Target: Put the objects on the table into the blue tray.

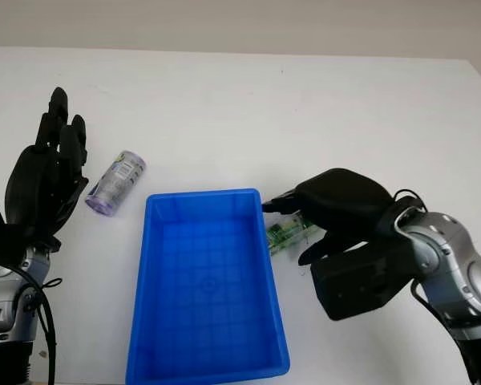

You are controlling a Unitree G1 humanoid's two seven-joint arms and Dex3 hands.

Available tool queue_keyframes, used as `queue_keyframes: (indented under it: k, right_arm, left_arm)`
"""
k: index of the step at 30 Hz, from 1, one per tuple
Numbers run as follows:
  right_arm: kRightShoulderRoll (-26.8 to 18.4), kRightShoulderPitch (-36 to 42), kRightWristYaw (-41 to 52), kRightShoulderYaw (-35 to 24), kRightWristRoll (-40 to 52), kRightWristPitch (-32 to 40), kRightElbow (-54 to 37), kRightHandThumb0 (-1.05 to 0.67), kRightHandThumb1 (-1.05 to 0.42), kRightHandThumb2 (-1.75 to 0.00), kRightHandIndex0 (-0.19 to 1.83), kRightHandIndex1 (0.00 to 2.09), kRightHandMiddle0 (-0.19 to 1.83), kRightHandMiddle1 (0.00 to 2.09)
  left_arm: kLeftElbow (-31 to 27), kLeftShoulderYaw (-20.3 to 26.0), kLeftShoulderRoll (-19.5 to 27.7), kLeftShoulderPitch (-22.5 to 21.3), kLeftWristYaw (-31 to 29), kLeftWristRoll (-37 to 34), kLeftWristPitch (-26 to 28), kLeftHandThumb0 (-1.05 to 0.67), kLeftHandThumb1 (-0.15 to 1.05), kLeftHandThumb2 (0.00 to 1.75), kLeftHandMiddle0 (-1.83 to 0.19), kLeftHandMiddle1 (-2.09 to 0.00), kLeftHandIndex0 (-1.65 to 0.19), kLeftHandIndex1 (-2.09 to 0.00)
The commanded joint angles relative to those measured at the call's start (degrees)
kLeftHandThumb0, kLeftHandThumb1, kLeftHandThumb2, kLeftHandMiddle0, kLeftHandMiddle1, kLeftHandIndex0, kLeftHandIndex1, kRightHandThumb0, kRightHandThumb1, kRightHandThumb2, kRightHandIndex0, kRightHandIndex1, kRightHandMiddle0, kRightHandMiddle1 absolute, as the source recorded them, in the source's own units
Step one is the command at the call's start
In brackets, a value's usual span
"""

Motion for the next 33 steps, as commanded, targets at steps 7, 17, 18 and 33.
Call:
queue_keyframes:
  k: [7,17,18,33]
  right_arm:
    - [-0.9,2.8,-15.6,2.2,-14.7,-11.9,5.2,-0.55,-0.82,-0.06,0.63,1.62,0.68,1.38]
    - [-1.0,0.8,-31.5,2.7,-24.9,-16.2,13.5,-0.55,-1.05,-0.13,0.88,2.07,0.77,1.69]
    - [-1.0,0.2,-33.0,2.7,-25.4,-16.1,14.7,-0.54,-1.05,-0.14,0.86,2.08,0.75,1.76]
    - [-2.8,-18.2,-48.6,6.6,-34.6,-7.7,38.7,-0.58,-1.03,-0.06,0.92,2.09,0.59,2.09]
  left_arm:
    - [0.2,0.3,0.6,-0.6,-0.5,-0.4,-0.1,-0.78,1.05,0.66,0.19,0.0,0.19,0.0]
    - [1.3,0.6,0.7,-0.9,-1.5,-0.9,-0.6,-0.78,1.05,0.65,0.19,0.0,0.19,0.0]
    - [1.4,0.6,0.7,-1.0,-1.6,-1.0,-0.6,-0.78,1.05,0.64,0.19,0.0,0.19,0.0]
    - [1.4,0.2,0.7,-1.0,-1.2,-0.4,-0.9,-0.77,1.05,0.65,0.19,0.0,0.19,0.0]
